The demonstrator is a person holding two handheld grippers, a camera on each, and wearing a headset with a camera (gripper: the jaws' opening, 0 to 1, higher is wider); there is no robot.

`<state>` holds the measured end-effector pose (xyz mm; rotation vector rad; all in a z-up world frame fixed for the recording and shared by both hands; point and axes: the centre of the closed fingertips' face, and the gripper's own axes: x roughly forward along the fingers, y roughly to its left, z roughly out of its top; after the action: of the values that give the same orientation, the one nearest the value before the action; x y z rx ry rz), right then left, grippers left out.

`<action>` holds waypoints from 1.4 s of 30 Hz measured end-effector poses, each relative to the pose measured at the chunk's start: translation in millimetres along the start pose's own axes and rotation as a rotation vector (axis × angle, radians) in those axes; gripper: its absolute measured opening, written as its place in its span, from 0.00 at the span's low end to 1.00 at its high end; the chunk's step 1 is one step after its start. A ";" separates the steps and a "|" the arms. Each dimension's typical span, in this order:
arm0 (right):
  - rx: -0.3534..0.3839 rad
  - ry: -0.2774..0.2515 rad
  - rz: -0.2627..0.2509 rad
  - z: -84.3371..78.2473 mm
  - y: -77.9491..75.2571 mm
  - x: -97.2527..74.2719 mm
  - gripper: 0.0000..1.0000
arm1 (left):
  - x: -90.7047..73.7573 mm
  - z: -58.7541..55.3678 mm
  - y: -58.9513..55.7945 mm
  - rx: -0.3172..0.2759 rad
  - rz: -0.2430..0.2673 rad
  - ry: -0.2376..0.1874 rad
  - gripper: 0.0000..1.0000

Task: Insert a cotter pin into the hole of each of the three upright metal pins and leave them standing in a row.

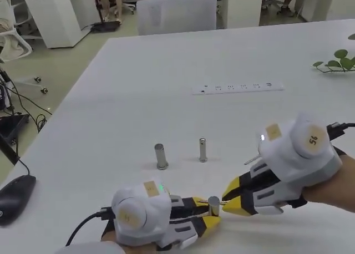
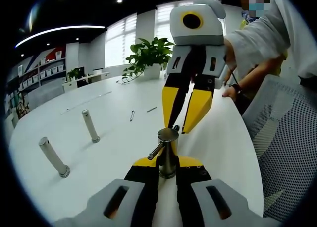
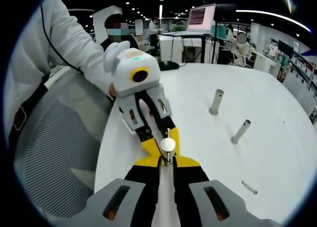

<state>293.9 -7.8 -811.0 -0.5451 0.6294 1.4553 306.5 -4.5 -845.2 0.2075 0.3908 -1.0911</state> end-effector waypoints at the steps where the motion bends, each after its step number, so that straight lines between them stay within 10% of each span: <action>1: 0.002 0.000 -0.001 -0.6 0.2 0.0 0.11 | 0.0 0.0 0.0 -0.001 0.000 0.000 0.10; 42: -0.007 -0.010 -0.019 2.4 -1.5 1.3 0.12 | -0.6 0.3 -0.1 0.013 0.001 0.002 0.11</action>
<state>295.6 -5.3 -810.2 -0.5480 0.6099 1.4419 306.2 -4.2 -844.7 0.2201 0.3854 -1.0924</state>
